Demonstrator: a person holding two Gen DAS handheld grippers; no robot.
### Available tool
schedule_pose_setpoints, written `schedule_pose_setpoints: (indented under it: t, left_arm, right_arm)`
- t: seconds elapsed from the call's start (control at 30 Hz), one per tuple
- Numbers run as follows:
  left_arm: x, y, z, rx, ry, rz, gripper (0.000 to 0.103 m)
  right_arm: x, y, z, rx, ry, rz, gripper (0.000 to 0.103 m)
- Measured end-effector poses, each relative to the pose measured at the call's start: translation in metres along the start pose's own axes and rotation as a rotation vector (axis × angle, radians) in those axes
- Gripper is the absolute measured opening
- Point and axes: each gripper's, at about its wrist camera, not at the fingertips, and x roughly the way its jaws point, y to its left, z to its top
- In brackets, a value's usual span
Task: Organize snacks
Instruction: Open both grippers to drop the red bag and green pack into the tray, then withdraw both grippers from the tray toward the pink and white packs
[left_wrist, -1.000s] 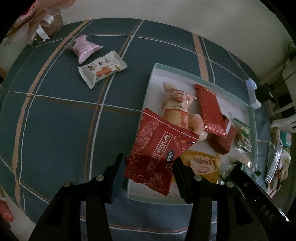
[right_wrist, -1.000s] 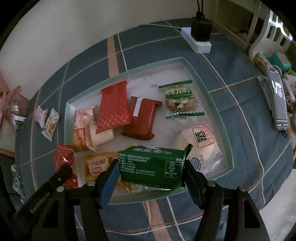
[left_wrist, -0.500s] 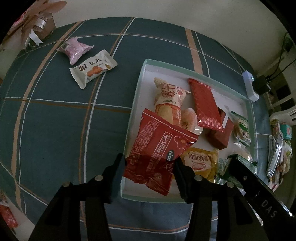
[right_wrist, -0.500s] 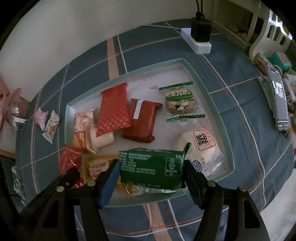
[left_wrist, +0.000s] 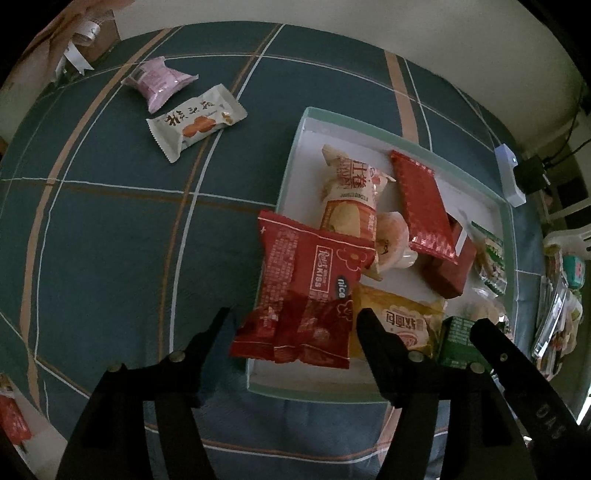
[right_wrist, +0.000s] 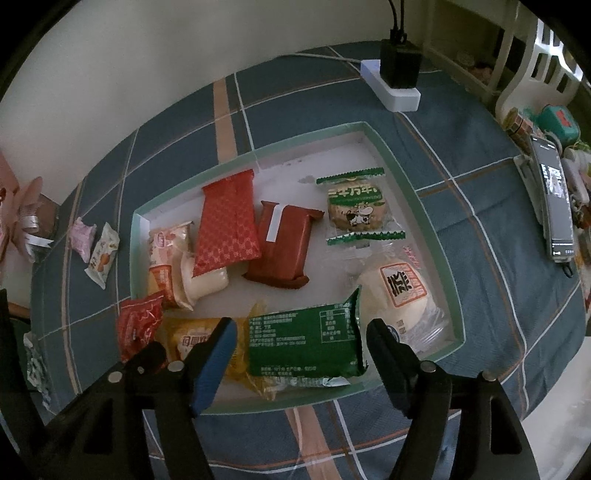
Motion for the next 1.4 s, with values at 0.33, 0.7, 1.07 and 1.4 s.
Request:
schedule_pose_setpoints:
  t: [0.33, 0.7, 1.07, 1.4]
  left_arm:
    - [-0.019, 0.005, 0.005, -0.023, -0.044, 0.017, 0.084]
    - [-0.031, 0.020, 0.010, -0.055, -0.122, 0.090, 0.095]
    - [-0.036, 0.028, 0.014, -0.062, -0.168, 0.173, 0.103]
    - [-0.034, 0.025, 0.014, -0.042, -0.166, 0.180, 0.103]
  right_arm:
    - [0.001, 0.002, 0.000, -0.005, 0.002, -0.019, 0.089]
    - [0.002, 0.004, -0.001, -0.025, 0.004, -0.033, 0.089]
    - [0.003, 0.007, -0.003, -0.045, 0.000, -0.045, 0.103]
    - [0.005, 0.010, -0.004, -0.057, 0.004, -0.056, 0.103]
